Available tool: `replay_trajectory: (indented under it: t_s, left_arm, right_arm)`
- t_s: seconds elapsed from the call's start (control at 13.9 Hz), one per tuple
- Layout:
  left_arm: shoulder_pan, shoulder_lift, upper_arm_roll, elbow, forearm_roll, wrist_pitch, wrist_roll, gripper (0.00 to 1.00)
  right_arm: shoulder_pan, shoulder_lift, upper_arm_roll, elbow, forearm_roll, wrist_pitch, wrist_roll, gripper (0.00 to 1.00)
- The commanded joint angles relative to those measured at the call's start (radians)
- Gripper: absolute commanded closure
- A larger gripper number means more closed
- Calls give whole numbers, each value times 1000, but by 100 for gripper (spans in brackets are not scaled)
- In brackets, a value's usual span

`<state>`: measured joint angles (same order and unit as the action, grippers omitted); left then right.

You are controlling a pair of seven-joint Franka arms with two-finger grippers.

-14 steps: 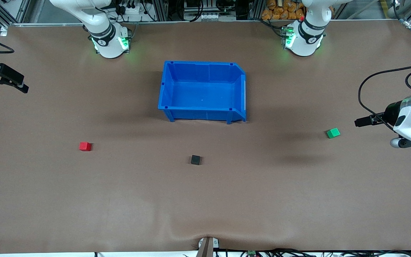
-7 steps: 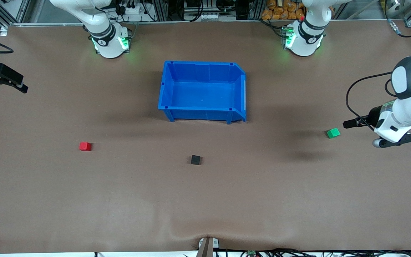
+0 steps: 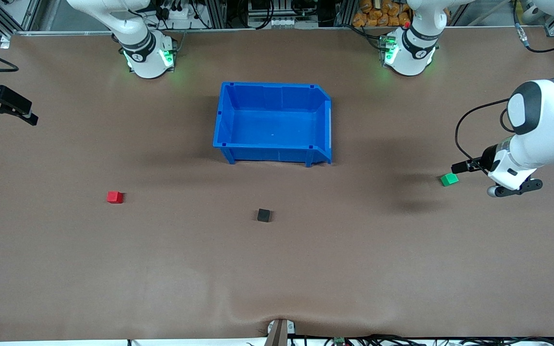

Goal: Attach green and red cubes to black cube
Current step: 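Lower the left gripper over the green cube while the right gripper reaches out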

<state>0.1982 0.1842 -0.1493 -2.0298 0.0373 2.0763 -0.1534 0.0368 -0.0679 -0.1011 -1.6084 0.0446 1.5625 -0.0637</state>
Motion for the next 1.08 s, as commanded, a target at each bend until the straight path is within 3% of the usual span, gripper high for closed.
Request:
replay_trajectory:
  t_s: [0.0,0.43,1.01]
  left_arm:
    - [21,-23,-1,-67,-2,80,-8,0]
    - [37,-12,-3,-173,-1,247,-8,0]
    - [59,49,-1,-182,3,323,6,0]
  right_arm:
    - [-15,3,12,4,18,-5,4,0]
    - [-23,6,12,4,18,-5,2,0]
    - [-81,34,11,1,12,-9,1,0]
